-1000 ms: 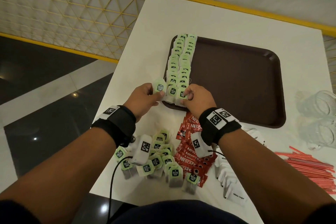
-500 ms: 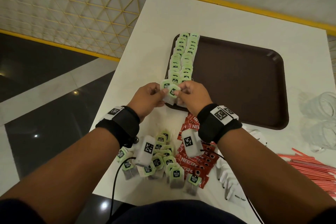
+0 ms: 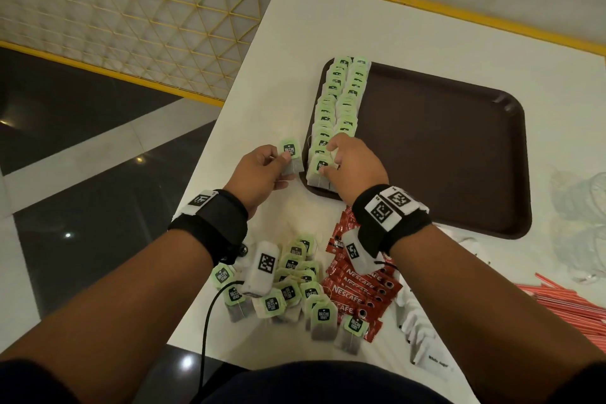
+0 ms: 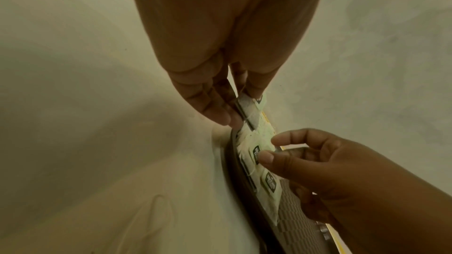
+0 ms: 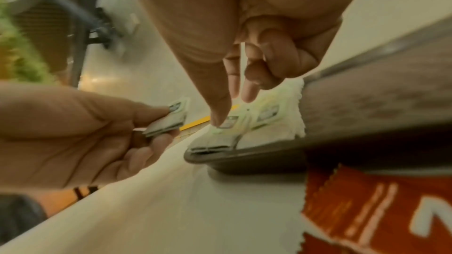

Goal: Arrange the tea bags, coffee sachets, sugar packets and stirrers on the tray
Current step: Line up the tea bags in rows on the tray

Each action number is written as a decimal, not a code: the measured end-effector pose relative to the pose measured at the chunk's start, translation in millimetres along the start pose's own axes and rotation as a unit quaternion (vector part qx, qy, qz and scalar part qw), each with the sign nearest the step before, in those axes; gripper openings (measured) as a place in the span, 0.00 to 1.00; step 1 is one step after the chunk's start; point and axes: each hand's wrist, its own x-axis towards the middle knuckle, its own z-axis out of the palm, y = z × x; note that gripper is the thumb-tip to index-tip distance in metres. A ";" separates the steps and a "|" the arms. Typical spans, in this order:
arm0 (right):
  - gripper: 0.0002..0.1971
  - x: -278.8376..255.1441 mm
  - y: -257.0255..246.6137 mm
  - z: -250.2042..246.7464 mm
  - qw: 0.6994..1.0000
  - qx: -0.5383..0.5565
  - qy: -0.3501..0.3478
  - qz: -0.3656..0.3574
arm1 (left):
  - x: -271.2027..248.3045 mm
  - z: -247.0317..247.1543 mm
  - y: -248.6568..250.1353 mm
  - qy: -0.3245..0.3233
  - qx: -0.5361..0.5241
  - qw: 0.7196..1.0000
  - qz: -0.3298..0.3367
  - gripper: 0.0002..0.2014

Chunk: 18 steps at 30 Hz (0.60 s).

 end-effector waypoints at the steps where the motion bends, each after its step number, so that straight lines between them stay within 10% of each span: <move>1: 0.15 -2.3 -2.6 1.0 0.999 -0.032 -0.009 -0.028 | 0.0 -0.5 0.3 0.000 -0.002 1.000 0.000 0.07; 11: 0.10 -3.0 -17.7 13.5 0.991 -0.110 -0.030 -0.069 | -2.2 -0.2 1.7 0.001 0.013 1.000 0.007 0.09; 18: 0.10 -6.7 -13.3 -7.8 0.998 0.047 -0.008 -0.029 | -4.6 2.3 10.4 -0.002 0.051 0.998 0.026 0.15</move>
